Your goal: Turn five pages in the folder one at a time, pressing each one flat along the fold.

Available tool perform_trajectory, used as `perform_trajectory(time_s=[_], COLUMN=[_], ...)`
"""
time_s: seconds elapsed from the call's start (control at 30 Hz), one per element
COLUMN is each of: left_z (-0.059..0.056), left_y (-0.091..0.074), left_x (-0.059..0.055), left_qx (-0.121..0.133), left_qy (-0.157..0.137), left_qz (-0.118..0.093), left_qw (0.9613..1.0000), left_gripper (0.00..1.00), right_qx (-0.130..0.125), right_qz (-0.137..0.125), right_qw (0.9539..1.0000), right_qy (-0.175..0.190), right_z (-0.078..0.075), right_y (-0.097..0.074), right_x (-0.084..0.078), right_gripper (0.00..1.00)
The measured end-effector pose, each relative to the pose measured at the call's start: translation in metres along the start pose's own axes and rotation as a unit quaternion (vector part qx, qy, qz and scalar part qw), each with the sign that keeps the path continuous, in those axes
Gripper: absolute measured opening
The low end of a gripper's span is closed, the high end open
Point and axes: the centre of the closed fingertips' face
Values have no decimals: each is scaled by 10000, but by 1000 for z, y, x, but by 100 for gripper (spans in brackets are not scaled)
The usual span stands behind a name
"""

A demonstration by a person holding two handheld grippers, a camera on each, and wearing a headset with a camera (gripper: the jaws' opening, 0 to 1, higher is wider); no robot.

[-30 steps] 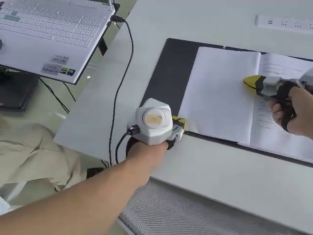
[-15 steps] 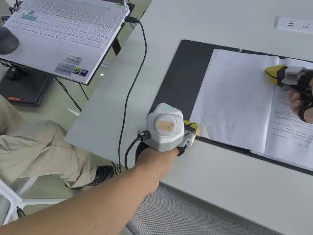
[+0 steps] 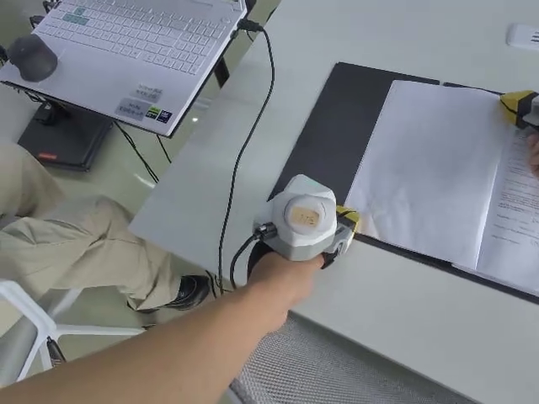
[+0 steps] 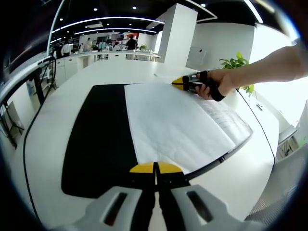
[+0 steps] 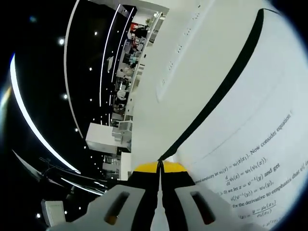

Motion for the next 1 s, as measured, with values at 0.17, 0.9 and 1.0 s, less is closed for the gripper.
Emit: perform_trajectory(time_s=[0.17, 0.9, 1.0], left_z=[2, 2, 1], left_y=[2, 1, 0], left_x=[0, 1, 1], left_qx=[-34, -62, -69], left_qy=[-20, 80, 107], left_qz=[5, 66, 74], left_qw=[10000, 9999, 9999], left_gripper=[0, 0, 0], right_qx=[-37, 207, 259], right_qz=[73, 1196, 1308], right_qw=[10000, 9926, 9911], right_qy=[-13, 33, 28], right_z=[1, -11, -12], right_y=[-2, -54, -61], right_x=[-3, -64, -73], right_gripper=[0, 0, 0])
Point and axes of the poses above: the centre of the closed fingertips' face, and the gripper's own axes: y roughly forward along the fingers, z roughly to its left, x roughly out of its top, and after that the axes turned 2 degrees about z, right-handed
